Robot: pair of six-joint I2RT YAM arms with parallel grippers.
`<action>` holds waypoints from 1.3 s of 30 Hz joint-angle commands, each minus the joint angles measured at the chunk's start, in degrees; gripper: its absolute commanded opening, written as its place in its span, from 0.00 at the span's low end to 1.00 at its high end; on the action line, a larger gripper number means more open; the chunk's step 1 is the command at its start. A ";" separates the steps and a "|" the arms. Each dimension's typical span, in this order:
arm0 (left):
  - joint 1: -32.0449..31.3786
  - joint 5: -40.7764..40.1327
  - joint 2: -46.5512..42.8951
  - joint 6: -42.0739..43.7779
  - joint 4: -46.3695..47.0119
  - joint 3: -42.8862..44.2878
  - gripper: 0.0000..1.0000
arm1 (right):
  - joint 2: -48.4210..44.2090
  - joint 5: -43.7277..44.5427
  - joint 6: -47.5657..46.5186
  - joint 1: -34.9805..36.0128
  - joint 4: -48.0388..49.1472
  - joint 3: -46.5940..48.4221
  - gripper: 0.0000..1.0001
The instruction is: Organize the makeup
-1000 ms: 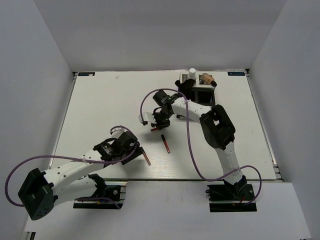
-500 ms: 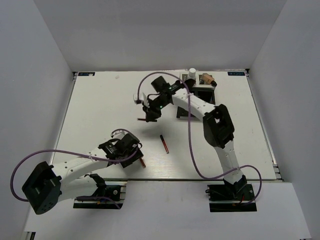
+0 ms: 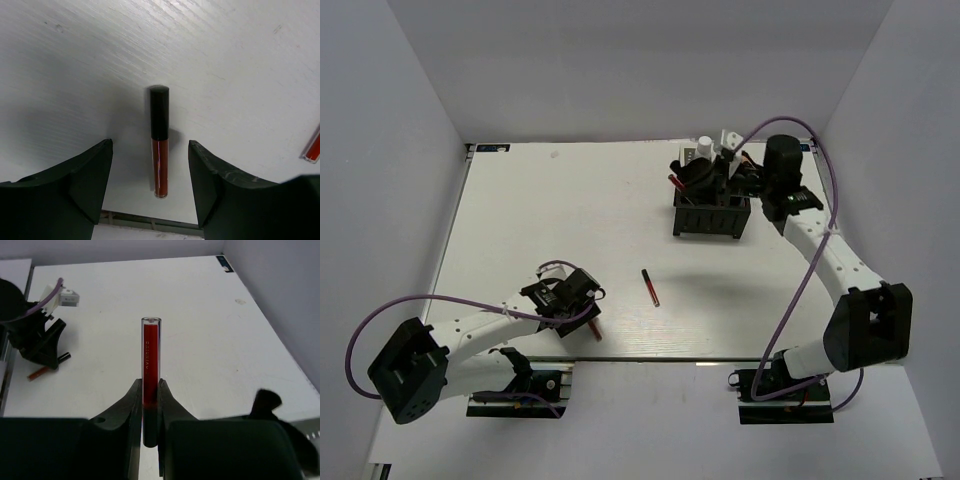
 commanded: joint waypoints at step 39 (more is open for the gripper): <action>0.18 -2.26 5.23 2.42 2.66 -0.78 0.30 | 18.38 6.66 25.32 -20.87 47.33 -10.60 0.00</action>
